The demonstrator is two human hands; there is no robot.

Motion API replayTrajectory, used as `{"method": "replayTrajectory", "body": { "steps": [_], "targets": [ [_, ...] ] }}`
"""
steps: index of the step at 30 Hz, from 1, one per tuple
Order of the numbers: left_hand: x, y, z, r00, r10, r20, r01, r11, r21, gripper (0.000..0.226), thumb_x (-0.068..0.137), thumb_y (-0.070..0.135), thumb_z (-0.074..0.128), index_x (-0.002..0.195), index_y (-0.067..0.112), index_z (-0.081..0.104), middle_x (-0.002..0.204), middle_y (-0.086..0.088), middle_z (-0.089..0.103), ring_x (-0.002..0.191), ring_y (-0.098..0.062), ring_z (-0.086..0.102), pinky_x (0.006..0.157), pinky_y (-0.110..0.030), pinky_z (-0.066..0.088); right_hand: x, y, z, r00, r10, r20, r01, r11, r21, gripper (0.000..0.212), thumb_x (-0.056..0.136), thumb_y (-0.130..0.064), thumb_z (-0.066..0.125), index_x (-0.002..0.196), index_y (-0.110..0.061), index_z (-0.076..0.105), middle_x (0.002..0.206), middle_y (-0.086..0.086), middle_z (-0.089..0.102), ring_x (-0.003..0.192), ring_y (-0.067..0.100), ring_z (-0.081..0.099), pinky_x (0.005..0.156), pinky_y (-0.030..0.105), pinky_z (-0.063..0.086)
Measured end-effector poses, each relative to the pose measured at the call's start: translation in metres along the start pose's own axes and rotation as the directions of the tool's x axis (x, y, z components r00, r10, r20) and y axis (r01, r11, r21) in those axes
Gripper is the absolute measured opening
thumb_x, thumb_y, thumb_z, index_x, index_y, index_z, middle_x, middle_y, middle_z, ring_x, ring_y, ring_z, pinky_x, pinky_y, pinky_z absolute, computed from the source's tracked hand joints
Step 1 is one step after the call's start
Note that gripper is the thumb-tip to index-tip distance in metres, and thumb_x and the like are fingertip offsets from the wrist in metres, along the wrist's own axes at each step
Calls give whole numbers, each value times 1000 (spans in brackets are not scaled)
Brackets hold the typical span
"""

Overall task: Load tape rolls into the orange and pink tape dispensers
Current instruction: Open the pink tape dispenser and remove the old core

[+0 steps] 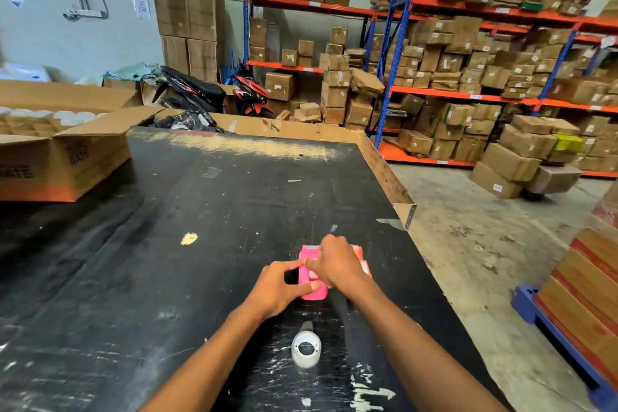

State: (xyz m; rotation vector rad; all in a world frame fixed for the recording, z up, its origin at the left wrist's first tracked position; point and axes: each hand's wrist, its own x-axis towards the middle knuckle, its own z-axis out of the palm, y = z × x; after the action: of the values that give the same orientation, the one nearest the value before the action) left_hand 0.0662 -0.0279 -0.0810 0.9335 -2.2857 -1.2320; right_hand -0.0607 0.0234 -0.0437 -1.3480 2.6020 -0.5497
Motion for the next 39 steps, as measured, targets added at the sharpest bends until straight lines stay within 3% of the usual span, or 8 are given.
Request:
{"method": "replayTrajectory", "body": {
  "steps": [5,9,14,18,21,25,32,39],
  "targets": [
    [1,-3,-1,1000,-8,-11,8,1000,1,62,68,43,81,125,26,66,123,2,71,126,-13,56,106,-32,43,-8,-5,1,998,-33,-47,34,999,0,20,81,-22,66,78,-3,60,96,23,69,84,37,64,60,34,38],
    [2,-3,-1,1000,-16,-4,16,999,46,63,67,45,80,126,27,65,124,0,71,127,-17,55,107,-36,43,-23,3,9,991,-31,-134,42,996,82,34,80,-27,59,56,-8,44,68,21,58,64,30,46,55,36,32],
    [0,2,-4,999,-28,41,25,998,61,64,70,45,79,129,26,62,127,3,68,125,-14,56,106,-31,42,-36,1,-7,957,-70,-281,145,956,256,33,77,-33,62,66,-2,64,68,13,69,69,31,63,55,35,43],
    [-10,14,-11,998,23,-59,-29,994,-103,62,81,18,73,139,19,50,140,8,51,132,-9,46,112,-24,33,-44,13,-20,956,-72,-283,177,914,365,29,75,-39,68,66,-12,67,58,-4,64,61,15,61,63,37,53],
    [-25,33,-14,988,-71,-139,-2,884,-468,36,92,15,60,128,12,61,119,1,69,106,-10,65,93,-21,50,-53,21,-25,947,-74,-314,218,864,453,28,75,-39,72,67,-13,67,53,-8,57,51,2,49,58,35,50],
    [-44,50,-12,980,-190,67,175,637,-751,26,96,22,54,94,5,74,79,-14,75,74,-20,73,68,-22,61,-70,21,-24,929,-232,-289,344,829,440,16,78,-30,73,71,-16,68,62,-9,57,56,2,48,60,25,45],
    [-57,48,-3,972,-162,170,229,494,-839,24,94,11,53,86,-1,73,72,-13,76,65,-16,73,61,-17,60,-92,26,-30,945,-264,-194,326,709,625,14,76,-10,79,77,2,71,63,-4,55,53,1,41,53,11,37],
    [-67,41,-1,960,-150,234,278,458,-845,21,92,2,54,86,-2,74,75,-15,78,66,-17,75,63,-18,61,-107,42,-44,948,-294,-118,293,671,681,16,78,-14,77,79,1,71,81,30,65,63,21,54,61,38,49]
  ]
}}
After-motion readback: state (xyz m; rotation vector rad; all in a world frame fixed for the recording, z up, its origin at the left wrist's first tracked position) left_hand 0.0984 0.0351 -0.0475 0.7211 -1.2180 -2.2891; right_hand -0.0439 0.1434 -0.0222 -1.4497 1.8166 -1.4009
